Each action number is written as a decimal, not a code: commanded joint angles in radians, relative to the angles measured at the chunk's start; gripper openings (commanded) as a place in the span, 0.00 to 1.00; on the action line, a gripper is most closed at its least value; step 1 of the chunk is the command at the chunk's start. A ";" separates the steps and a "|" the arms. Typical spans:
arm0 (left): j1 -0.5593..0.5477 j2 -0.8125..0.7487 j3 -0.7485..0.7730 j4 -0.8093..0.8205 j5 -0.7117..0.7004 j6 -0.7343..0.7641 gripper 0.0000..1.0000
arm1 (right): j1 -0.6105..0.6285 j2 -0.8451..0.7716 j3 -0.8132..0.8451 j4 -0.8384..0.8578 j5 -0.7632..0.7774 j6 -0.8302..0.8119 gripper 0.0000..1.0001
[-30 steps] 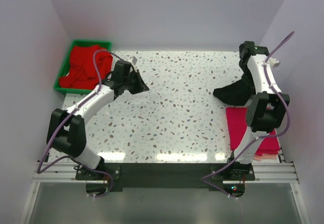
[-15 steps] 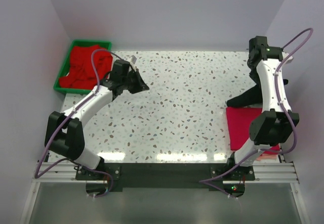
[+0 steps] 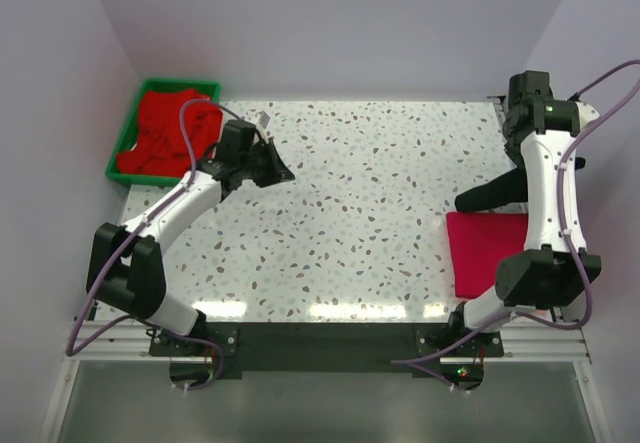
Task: Fold and stack the t-shirts
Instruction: Neatly place the folded tshirt to the corner
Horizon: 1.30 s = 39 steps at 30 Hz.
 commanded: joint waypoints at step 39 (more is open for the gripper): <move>-0.036 -0.278 -0.208 0.096 -0.022 0.027 0.19 | 0.058 -0.721 -0.668 0.401 -0.677 -0.335 0.99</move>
